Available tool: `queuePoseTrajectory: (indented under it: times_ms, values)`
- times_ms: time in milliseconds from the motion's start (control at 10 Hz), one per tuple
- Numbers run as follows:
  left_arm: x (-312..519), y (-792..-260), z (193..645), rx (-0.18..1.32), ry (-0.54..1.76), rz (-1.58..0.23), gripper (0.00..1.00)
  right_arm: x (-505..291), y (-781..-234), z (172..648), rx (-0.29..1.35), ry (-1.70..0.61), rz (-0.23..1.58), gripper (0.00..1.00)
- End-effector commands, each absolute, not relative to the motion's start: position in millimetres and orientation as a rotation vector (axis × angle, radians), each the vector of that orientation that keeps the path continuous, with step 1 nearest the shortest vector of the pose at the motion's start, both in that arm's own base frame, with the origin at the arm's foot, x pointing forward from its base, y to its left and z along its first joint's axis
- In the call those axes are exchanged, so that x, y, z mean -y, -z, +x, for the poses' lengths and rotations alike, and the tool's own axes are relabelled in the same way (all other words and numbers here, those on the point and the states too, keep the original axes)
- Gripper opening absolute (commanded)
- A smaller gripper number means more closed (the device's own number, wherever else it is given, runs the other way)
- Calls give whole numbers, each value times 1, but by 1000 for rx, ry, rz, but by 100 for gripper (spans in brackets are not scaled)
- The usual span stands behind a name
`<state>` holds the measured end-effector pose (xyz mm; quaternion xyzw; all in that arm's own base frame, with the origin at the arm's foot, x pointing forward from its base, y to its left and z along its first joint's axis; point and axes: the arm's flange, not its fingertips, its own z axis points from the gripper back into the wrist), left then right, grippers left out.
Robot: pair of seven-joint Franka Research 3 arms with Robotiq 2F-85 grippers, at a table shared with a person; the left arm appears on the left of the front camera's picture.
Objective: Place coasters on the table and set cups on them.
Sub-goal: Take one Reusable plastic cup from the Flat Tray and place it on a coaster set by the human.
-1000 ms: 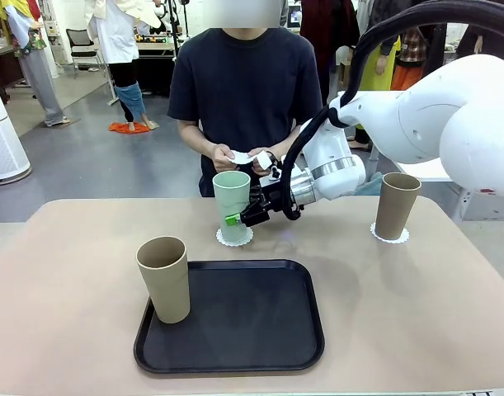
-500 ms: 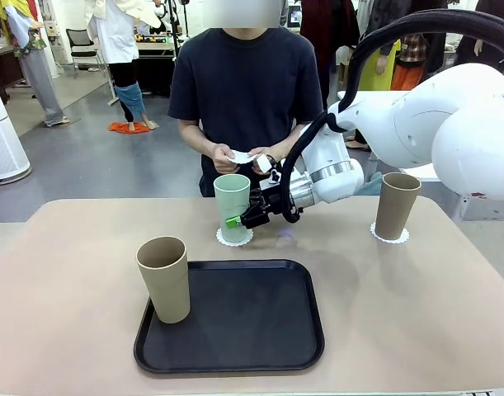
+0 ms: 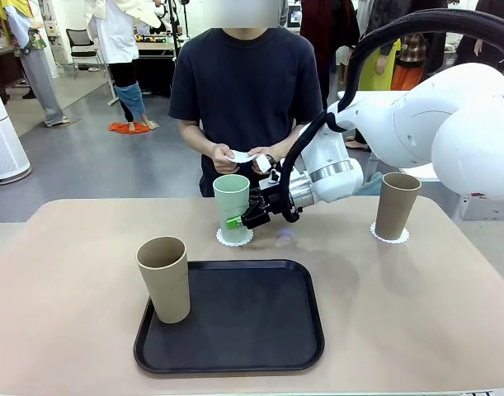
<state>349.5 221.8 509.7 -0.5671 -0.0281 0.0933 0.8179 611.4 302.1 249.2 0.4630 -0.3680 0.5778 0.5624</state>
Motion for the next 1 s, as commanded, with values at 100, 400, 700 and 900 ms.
queuePoseTrajectory:
  times_ms: [100,400,700,900]
  values:
    - [-222,-511,350,81,-203,-1214,100,-304,-248,619,834,-1426,1056,100]
    - [-222,-511,350,81,-203,-1214,100,-299,-248,619,800,-1466,1019,100]
    - [-222,-511,350,81,-203,-1214,100,-295,-252,618,785,-1479,994,100]
    - [-222,-511,350,81,-203,-1214,100,-290,-254,619,789,-1479,992,100]
